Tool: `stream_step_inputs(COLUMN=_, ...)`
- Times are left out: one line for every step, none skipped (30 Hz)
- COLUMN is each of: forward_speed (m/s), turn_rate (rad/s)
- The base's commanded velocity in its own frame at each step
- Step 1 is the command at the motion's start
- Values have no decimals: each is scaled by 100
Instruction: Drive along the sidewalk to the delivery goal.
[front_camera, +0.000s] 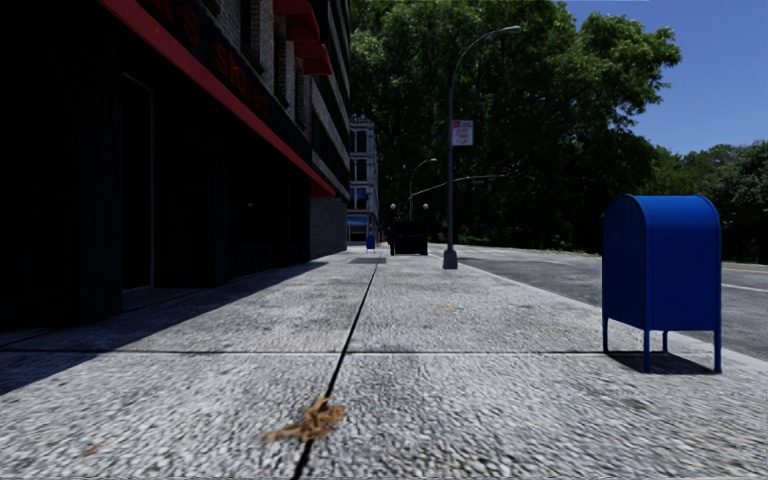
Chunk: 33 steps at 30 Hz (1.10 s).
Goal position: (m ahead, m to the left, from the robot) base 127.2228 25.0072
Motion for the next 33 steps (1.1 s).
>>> stream_step_inputs(forward_speed=200, turn_rate=0)
stream_step_inputs(forward_speed=200, turn_rate=0)
stream_step_inputs(forward_speed=200, turn_rate=0)
stream_step_inputs(forward_speed=200, turn_rate=0)
stream_step_inputs(forward_speed=200, turn_rate=0)
stream_step_inputs(forward_speed=200, turn_rate=0)
stream_step_inputs(forward_speed=200, turn_rate=0)
stream_step_inputs(forward_speed=200, turn_rate=0)
stream_step_inputs(forward_speed=200, turn_rate=0)
stream_step_inputs(forward_speed=200, turn_rate=0)
stream_step_inputs(forward_speed=200, turn_rate=0)
stream_step_inputs(forward_speed=200, turn_rate=0)
stream_step_inputs(forward_speed=200, turn_rate=0)
stream_step_inputs(forward_speed=200, turn_rate=0)
stream_step_inputs(forward_speed=200, turn_rate=0)
stream_step_inputs(forward_speed=200, turn_rate=0)
stream_step_inputs(forward_speed=200, turn_rate=0)
stream_step_inputs(forward_speed=200, turn_rate=0)
stream_step_inputs(forward_speed=200, turn_rate=0)
stream_step_inputs(forward_speed=200, turn_rate=0)
stream_step_inputs(forward_speed=200, turn_rate=0)
stream_step_inputs(forward_speed=200, turn_rate=0)
stream_step_inputs(forward_speed=200, turn_rate=0)
stream_step_inputs(forward_speed=200, turn_rate=0)
stream_step_inputs(forward_speed=200, turn_rate=0)
stream_step_inputs(forward_speed=200, turn_rate=0)
stream_step_inputs(forward_speed=200, turn_rate=0)
stream_step_inputs(forward_speed=200, turn_rate=0)
stream_step_inputs(forward_speed=200, turn_rate=0)
stream_step_inputs(forward_speed=200, turn_rate=0)
stream_step_inputs(forward_speed=200, turn_rate=0)
stream_step_inputs(forward_speed=200, turn_rate=0)
stream_step_inputs(forward_speed=200, turn_rate=0)
